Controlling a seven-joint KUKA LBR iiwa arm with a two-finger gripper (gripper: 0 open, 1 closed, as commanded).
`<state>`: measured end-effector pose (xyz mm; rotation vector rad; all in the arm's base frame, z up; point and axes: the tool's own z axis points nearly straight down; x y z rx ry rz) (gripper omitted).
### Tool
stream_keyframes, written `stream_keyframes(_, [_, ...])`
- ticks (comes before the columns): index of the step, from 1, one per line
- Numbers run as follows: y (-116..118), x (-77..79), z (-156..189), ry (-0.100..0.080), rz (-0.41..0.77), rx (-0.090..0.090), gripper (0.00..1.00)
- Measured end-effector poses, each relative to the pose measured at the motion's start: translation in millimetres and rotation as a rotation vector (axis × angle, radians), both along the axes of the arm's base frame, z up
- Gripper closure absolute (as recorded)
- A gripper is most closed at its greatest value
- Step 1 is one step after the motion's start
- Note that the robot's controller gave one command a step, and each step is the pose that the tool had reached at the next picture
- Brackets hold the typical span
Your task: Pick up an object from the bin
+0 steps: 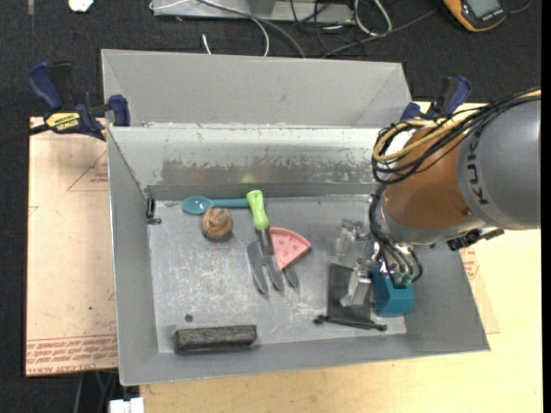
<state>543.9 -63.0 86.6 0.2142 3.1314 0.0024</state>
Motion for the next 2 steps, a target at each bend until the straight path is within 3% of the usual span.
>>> stream_keyframes(1, [3,-14.4,6,-0.003,-0.009,-0.001,0.0])
stream_keyframes(2, [26,-22.6,13,0.007,-0.102,0.003,0.0])
